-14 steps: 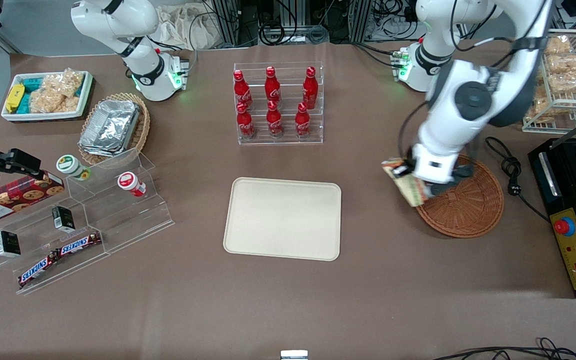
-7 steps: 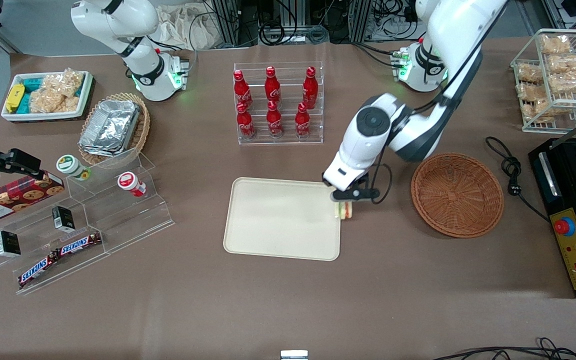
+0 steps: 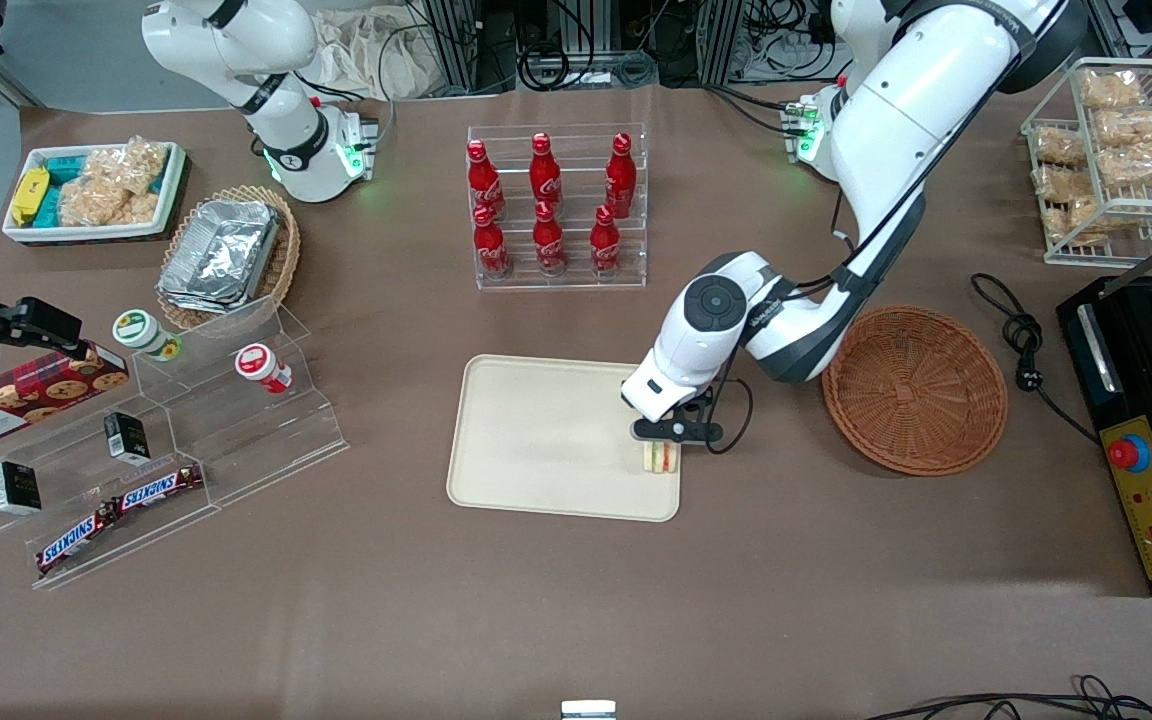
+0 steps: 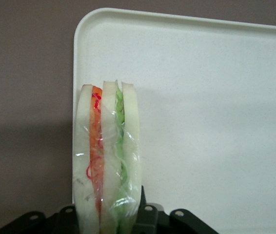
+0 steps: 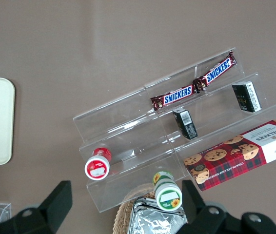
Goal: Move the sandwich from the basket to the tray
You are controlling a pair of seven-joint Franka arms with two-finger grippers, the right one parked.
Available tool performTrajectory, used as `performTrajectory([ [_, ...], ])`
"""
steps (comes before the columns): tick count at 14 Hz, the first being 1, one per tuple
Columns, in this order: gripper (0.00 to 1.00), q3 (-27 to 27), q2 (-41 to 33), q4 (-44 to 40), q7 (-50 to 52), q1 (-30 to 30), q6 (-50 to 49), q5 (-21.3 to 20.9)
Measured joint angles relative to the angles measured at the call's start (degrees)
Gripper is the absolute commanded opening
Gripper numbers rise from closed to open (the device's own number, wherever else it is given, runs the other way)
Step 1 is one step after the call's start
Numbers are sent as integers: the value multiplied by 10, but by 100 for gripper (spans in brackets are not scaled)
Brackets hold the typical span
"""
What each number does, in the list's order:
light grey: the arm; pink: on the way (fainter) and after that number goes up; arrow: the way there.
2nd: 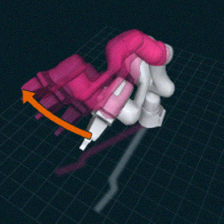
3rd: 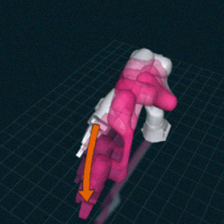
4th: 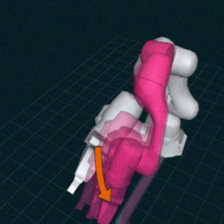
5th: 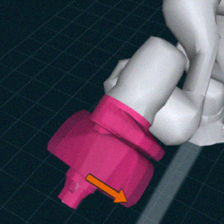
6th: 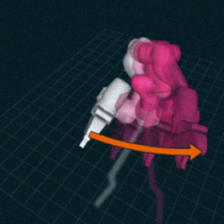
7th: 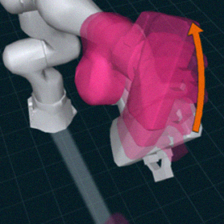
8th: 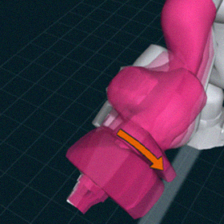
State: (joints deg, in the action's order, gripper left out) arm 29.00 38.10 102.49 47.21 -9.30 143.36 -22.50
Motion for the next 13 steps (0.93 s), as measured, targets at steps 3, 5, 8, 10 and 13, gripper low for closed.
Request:
performTrajectory([
  [3,99,0,0,-11,13,0,1,0],
  [5,99,-2,-15,-23,34,4,1,0],
  [8,99,-3,-80,-32,45,47,-40,16],
  [10,99,-2,-136,-33,32,79,-105,47],
  [13,99,-4,-204,-43,-55,115,-198,134],
])
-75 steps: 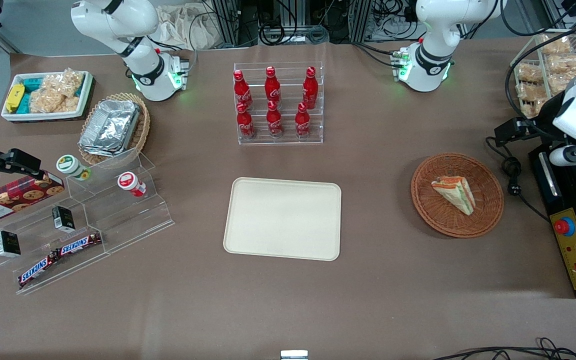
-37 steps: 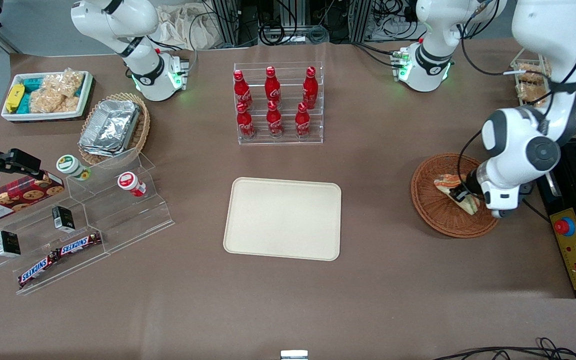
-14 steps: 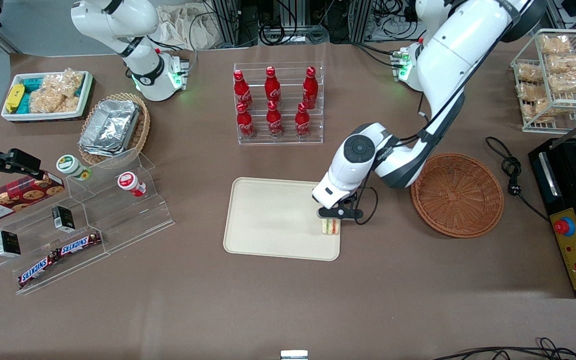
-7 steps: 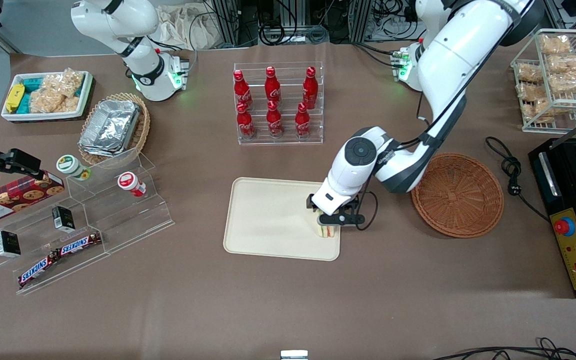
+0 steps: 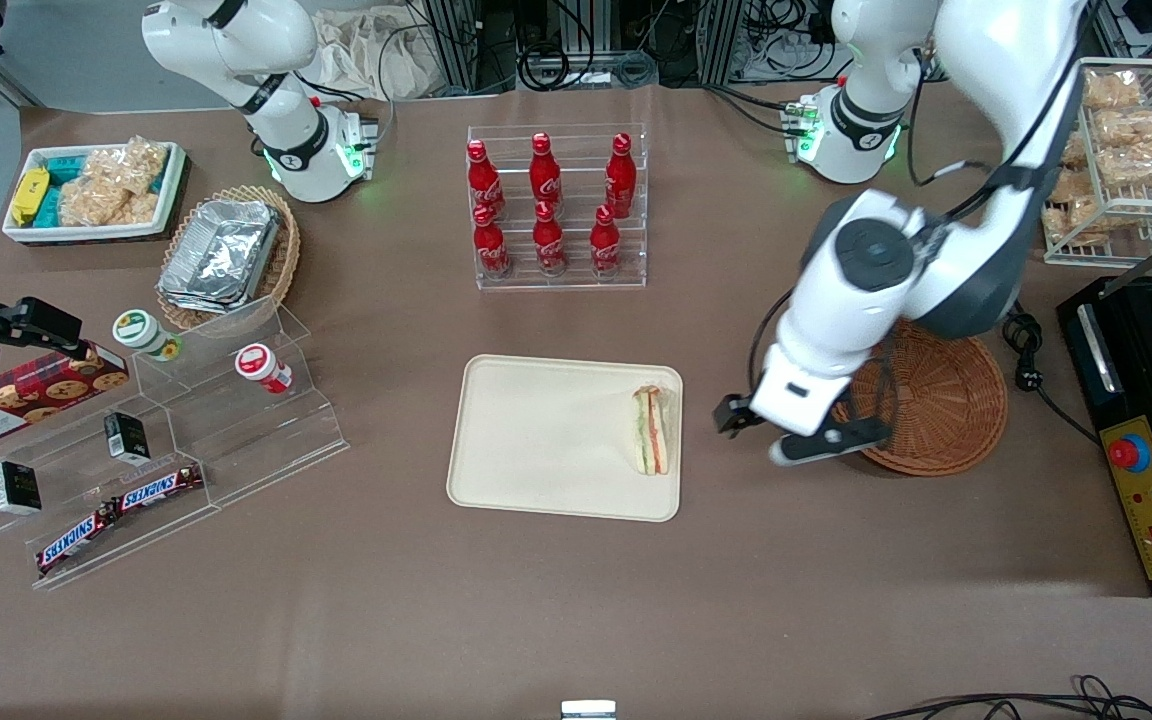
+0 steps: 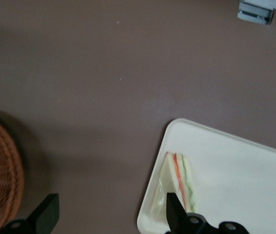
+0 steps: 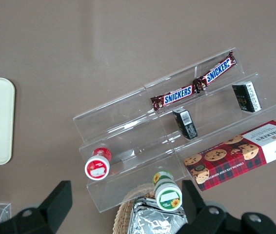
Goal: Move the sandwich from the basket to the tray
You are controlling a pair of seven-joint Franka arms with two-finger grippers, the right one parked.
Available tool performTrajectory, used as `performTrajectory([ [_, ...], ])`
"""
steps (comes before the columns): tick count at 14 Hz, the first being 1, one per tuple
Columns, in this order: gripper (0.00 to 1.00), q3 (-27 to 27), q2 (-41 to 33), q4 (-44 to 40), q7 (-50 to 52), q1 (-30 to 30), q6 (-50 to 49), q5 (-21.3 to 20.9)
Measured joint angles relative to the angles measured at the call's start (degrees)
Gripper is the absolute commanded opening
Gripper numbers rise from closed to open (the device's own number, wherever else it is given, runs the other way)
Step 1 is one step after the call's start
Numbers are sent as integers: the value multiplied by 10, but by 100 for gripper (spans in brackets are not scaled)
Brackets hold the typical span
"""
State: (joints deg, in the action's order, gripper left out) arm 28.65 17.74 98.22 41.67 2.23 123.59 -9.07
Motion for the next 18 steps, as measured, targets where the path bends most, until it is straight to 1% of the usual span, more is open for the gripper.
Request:
performTrajectory([
  [1,99,-1,-16,-14,-31,9,-47,23],
  [2,99,-3,-28,-35,-54,18,-104,35],
  [4,99,-16,-43,-89,-83,28,-217,40],
  [6,99,-58,-56,-135,-133,27,-304,52],
  [8,99,-103,-81,-153,-185,26,-365,63],
  [10,99,-141,-109,-155,-221,20,-406,67],
  [13,99,-174,-143,-150,-272,11,-454,68],
  [15,99,-187,-161,-138,-288,10,-458,73],
  [18,99,-204,-169,-132,-292,9,-458,93],
])
